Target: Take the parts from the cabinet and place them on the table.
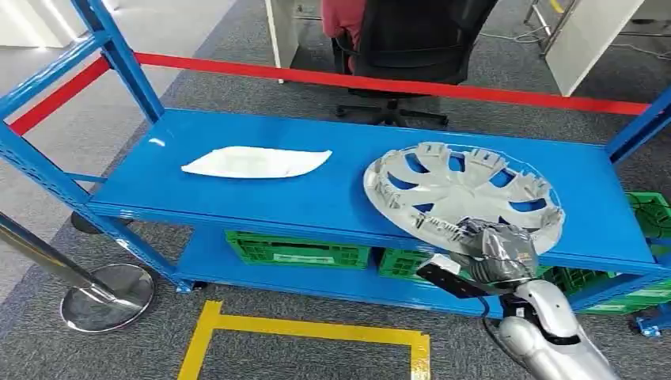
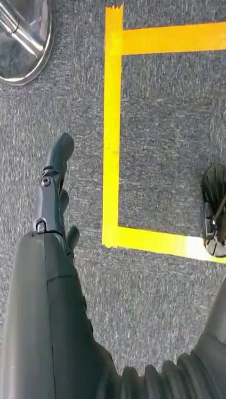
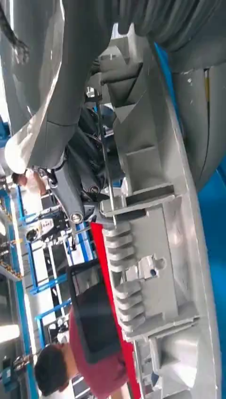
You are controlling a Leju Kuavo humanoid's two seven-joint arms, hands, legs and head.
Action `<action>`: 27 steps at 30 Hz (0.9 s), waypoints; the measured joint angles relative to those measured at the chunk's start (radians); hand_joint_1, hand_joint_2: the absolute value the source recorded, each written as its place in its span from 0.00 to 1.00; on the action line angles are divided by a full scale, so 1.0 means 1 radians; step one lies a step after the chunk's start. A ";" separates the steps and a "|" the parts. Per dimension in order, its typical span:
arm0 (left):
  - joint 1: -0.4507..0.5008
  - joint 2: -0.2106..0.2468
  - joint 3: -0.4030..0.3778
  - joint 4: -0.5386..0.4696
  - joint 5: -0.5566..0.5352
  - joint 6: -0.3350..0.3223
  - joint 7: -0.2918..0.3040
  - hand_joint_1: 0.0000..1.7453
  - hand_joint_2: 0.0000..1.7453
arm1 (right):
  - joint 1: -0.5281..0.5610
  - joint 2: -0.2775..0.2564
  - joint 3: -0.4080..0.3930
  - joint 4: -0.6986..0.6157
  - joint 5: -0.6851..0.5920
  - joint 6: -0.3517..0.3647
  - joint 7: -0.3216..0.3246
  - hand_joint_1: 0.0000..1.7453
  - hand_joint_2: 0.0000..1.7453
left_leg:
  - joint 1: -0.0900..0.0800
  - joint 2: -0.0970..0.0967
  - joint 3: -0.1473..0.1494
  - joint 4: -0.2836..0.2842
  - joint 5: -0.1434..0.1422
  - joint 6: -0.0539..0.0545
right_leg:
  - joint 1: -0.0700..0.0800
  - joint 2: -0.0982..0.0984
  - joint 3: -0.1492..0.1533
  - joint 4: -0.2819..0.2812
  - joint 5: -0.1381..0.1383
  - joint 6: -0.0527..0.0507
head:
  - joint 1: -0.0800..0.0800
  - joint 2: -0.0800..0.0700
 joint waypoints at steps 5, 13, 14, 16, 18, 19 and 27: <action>0.000 0.000 0.002 0.000 0.000 0.006 0.005 0.00 1.00 | 0.010 0.000 0.006 -0.024 0.006 -0.013 -0.011 1.00 1.00 | 0.000 0.000 -0.001 0.000 0.000 0.000 | 0.000 0.000 -0.001 0.000 0.000 0.000 | 0.000 0.000; -0.003 -0.001 0.005 0.000 -0.001 0.018 0.017 0.00 1.00 | 0.040 -0.002 0.022 -0.107 0.074 -0.098 -0.041 1.00 1.00 | 0.000 0.000 -0.003 0.000 0.000 0.000 | 0.000 -0.001 -0.003 0.000 0.000 0.000 | 0.000 0.000; -0.003 -0.002 0.005 0.000 -0.004 0.019 0.017 0.00 1.00 | 0.047 -0.002 0.027 -0.127 0.100 -0.131 -0.047 1.00 1.00 | 0.000 0.000 -0.003 0.000 0.000 0.000 | 0.000 -0.001 -0.003 0.000 0.000 0.000 | 0.000 0.000; -0.003 -0.004 0.006 0.000 -0.008 0.022 0.017 0.00 1.00 | 0.054 -0.001 0.034 -0.146 0.153 -0.200 -0.056 1.00 1.00 | 0.000 0.000 -0.004 0.000 0.000 0.000 | 0.000 -0.001 -0.004 0.000 0.000 0.000 | 0.000 0.000; -0.004 -0.006 0.006 0.000 -0.015 0.027 0.017 0.00 1.00 | 0.056 0.001 0.038 -0.164 0.187 -0.255 -0.063 1.00 1.00 | 0.000 0.000 -0.005 0.000 0.000 0.000 | 0.000 -0.001 -0.005 0.000 0.000 0.000 | 0.000 0.000; -0.005 -0.007 0.006 0.000 -0.016 0.028 0.017 0.00 1.00 | 0.056 0.002 0.040 -0.172 0.195 -0.274 -0.066 1.00 1.00 | 0.000 0.000 -0.005 0.000 0.000 0.000 | 0.000 -0.001 -0.005 0.000 0.000 0.000 | 0.000 0.000; -0.007 -0.013 0.006 0.002 -0.035 0.042 0.019 0.00 1.00 | 0.049 0.127 -0.046 -0.273 0.211 -0.317 -0.314 1.00 1.00 | 0.000 0.000 -0.006 0.000 0.000 0.000 | 0.000 -0.002 -0.006 0.000 0.000 0.000 | 0.000 0.000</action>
